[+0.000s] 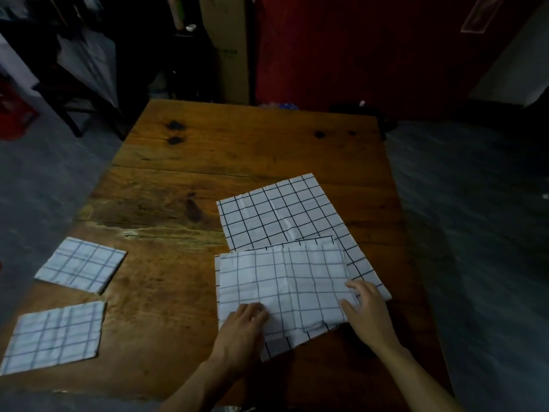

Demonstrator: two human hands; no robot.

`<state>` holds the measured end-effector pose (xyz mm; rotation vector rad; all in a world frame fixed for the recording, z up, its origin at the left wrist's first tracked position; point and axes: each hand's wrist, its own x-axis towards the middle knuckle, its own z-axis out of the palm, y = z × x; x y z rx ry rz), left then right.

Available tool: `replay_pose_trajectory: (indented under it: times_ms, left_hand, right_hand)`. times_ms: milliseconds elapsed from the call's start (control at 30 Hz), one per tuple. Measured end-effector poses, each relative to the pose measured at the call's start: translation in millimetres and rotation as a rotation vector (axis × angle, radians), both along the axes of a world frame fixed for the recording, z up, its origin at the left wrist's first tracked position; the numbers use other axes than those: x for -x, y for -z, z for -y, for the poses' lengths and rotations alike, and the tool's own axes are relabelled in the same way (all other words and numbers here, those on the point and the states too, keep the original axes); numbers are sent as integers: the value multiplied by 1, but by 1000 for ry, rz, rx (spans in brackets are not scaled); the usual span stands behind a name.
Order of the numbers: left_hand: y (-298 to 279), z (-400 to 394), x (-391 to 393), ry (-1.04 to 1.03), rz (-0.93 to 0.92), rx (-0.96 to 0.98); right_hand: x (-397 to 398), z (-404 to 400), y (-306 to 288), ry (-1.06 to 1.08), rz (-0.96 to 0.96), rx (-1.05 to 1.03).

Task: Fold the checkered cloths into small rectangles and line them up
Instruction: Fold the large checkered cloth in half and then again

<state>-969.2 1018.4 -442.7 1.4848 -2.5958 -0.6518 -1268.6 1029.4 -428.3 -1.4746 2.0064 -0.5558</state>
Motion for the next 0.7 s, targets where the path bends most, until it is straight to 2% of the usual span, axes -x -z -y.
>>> replay_pose_trajectory:
  times_ms: [200,367,700]
  left_hand:
    - [10,-3,-2,3,130,-21]
    - [9,-2,0,-42,172,-47]
    - [6,1,-5,-87,176,-57]
  right_hand:
    - [9,-13,-3,116,110,-121]
    - [9,-16,-5,120,236,-210]
    - [18,-23,-2,108,185,-266]
